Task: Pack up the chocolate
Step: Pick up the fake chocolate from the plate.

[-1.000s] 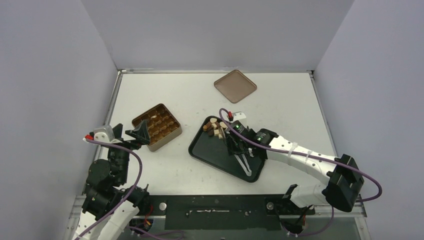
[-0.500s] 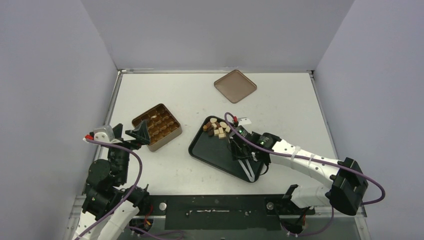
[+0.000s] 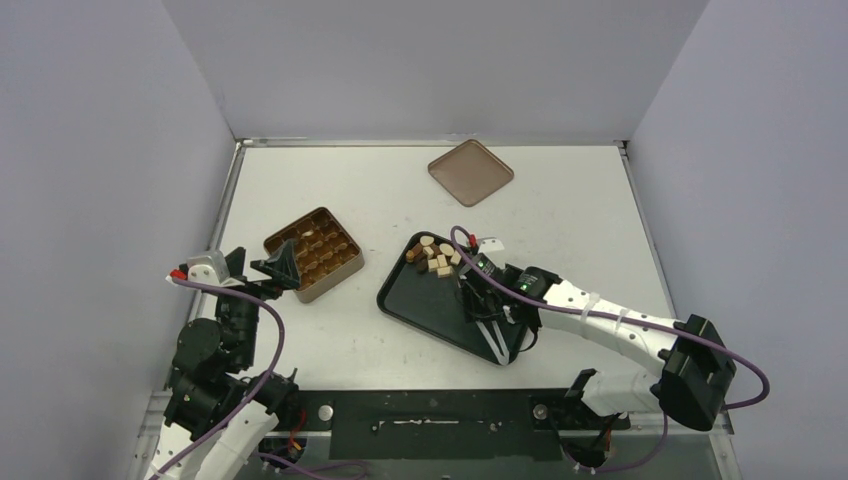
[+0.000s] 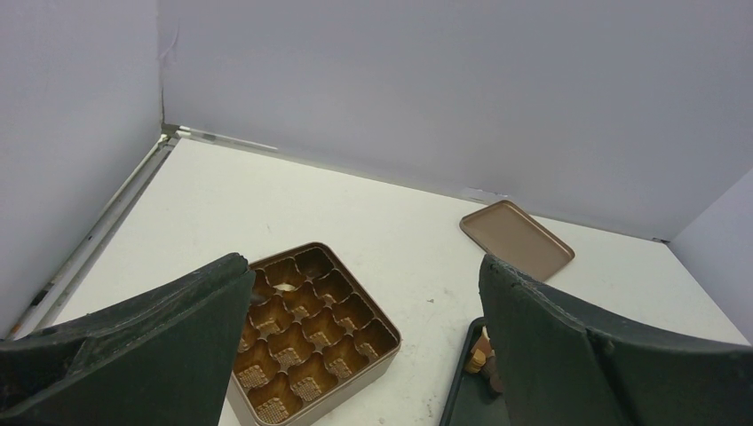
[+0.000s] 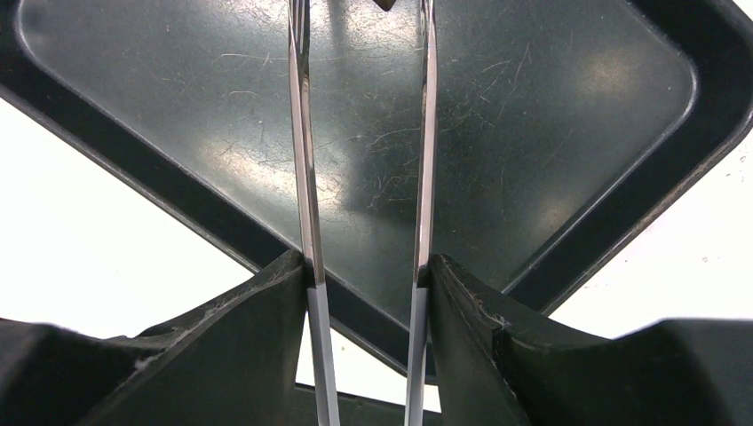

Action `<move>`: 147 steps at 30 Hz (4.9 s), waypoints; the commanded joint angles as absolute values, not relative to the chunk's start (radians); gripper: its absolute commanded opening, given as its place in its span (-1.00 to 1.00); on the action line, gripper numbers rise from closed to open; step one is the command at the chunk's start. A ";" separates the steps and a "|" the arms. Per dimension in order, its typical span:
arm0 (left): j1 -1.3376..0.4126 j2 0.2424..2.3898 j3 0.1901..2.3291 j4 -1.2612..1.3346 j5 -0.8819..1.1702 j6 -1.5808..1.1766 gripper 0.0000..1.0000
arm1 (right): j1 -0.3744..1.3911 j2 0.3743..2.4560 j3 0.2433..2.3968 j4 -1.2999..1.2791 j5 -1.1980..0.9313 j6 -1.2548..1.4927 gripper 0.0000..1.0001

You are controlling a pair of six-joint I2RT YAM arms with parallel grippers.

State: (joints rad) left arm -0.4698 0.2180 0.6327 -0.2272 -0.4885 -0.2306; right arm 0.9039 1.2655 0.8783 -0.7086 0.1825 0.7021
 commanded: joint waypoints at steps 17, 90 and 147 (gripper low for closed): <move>-0.472 0.218 0.632 -0.186 -0.474 -0.224 0.95 | 0.905 1.310 0.862 -0.652 0.178 0.731 -0.05; -0.476 0.213 0.632 -0.187 -0.477 -0.227 0.95 | 0.960 1.289 0.858 -0.653 0.211 0.740 -0.10; -0.472 0.186 0.640 -0.197 -0.515 -0.227 0.95 | 1.026 1.727 1.352 -0.197 0.011 0.530 -0.72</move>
State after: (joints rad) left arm -0.4706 0.1932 0.6327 -0.2276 -0.5011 -0.2310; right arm 1.0176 1.6497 1.2404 -0.3862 0.0792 0.5774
